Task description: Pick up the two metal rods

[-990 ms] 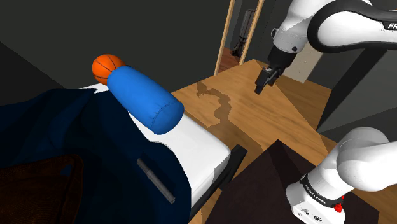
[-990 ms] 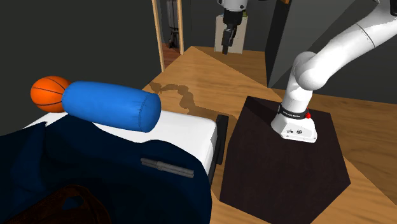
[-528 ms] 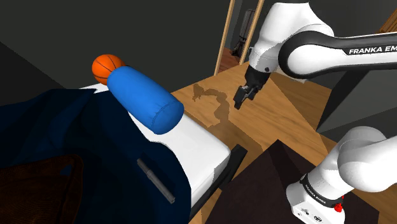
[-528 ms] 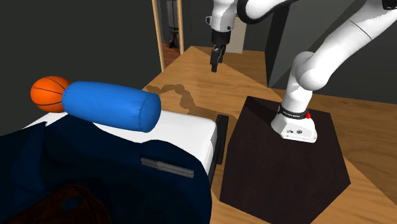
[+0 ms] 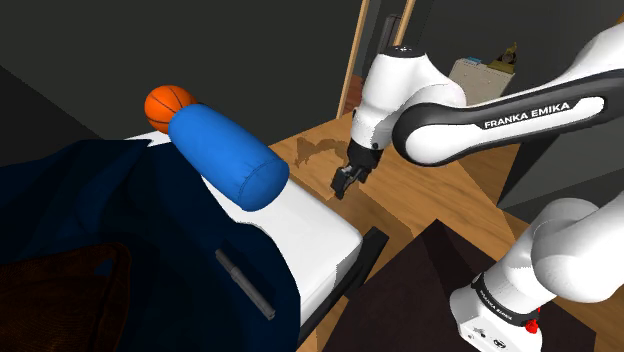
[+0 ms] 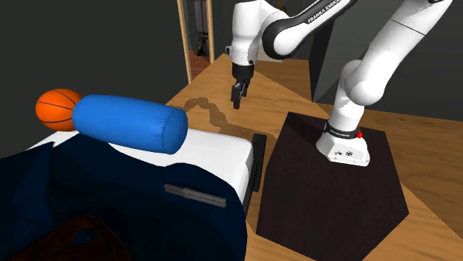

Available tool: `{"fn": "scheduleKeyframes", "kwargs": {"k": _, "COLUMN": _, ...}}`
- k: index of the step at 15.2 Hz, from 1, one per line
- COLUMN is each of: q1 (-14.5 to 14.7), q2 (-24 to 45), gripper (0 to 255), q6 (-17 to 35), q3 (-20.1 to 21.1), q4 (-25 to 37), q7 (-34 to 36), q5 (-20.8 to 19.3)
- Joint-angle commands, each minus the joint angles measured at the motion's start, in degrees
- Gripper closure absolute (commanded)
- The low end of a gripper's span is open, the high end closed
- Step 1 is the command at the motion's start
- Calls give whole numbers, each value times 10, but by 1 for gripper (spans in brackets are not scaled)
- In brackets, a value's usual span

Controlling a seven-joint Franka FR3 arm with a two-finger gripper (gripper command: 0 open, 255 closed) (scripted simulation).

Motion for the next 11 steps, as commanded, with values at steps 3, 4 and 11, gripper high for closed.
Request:
{"fn": "scheduleKeyframes", "kwargs": {"k": 3, "q1": 1, "q2": 78, "gripper": 0, "q6": 54, "q3": 32, "q4": 20, "q7": 47, "q5": -21}}
{"fn": "scheduleKeyframes", "kwargs": {"k": 4, "q1": 1, "q2": 100, "gripper": 0, "q6": 66, "q3": 40, "q4": 27, "q7": 61, "q5": -29}}
{"fn": "scheduleKeyframes", "kwargs": {"k": 11, "q1": 17, "q2": 260, "gripper": 0, "q6": 132, "q3": 72, "q4": 97, "q7": 176, "q5": -128}}
